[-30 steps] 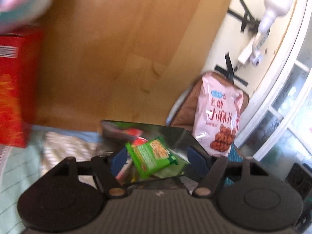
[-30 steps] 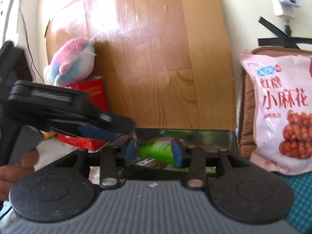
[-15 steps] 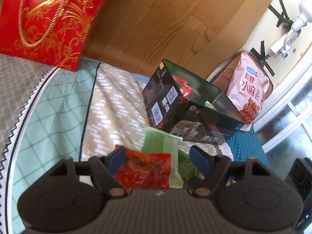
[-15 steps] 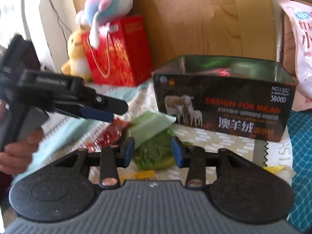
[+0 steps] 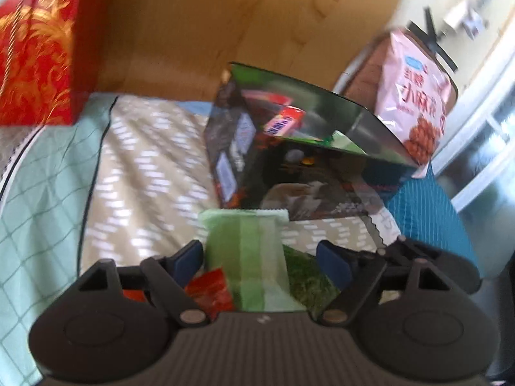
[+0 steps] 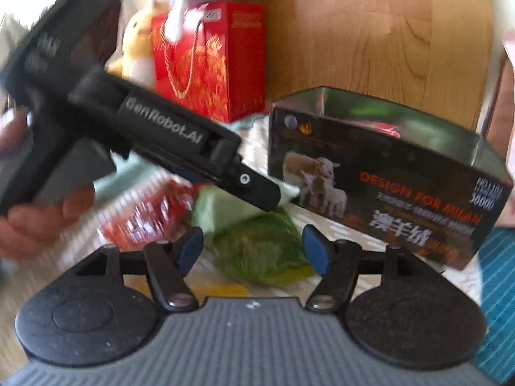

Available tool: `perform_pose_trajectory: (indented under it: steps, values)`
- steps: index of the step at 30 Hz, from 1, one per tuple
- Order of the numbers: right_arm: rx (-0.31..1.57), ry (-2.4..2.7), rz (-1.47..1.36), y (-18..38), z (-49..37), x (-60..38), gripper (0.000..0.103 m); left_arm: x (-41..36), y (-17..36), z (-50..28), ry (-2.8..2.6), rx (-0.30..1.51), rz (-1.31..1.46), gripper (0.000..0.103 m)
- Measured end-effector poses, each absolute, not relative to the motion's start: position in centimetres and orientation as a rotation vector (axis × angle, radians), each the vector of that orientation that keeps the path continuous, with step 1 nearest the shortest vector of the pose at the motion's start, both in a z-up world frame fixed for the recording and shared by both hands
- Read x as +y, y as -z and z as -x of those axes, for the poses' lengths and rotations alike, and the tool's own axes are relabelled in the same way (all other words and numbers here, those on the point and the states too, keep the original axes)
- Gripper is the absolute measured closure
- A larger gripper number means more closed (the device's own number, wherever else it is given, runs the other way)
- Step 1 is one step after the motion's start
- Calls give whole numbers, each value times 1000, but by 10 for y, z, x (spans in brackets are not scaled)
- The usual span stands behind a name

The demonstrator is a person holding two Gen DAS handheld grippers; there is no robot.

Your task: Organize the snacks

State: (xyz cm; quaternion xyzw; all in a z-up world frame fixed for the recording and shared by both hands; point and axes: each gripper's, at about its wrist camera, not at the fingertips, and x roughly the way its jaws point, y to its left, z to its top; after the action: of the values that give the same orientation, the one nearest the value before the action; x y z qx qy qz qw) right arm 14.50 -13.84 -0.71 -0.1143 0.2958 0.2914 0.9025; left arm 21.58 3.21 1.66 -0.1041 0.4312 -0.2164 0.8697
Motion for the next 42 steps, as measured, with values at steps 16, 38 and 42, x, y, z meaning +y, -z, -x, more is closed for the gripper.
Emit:
perform_pose_trajectory:
  steps: [16, 38, 42]
  values:
    - [564, -439, 90, -1, -104, -221, 76, 28, -21, -206, 320, 902, 242, 16]
    - [471, -416, 159, 2, -65, -208, 94, -12, -23, -193, 613, 1030, 463, 73]
    - [392, -408, 196, -11, -65, -206, 94, -9, -44, -193, 639, 956, 455, 73]
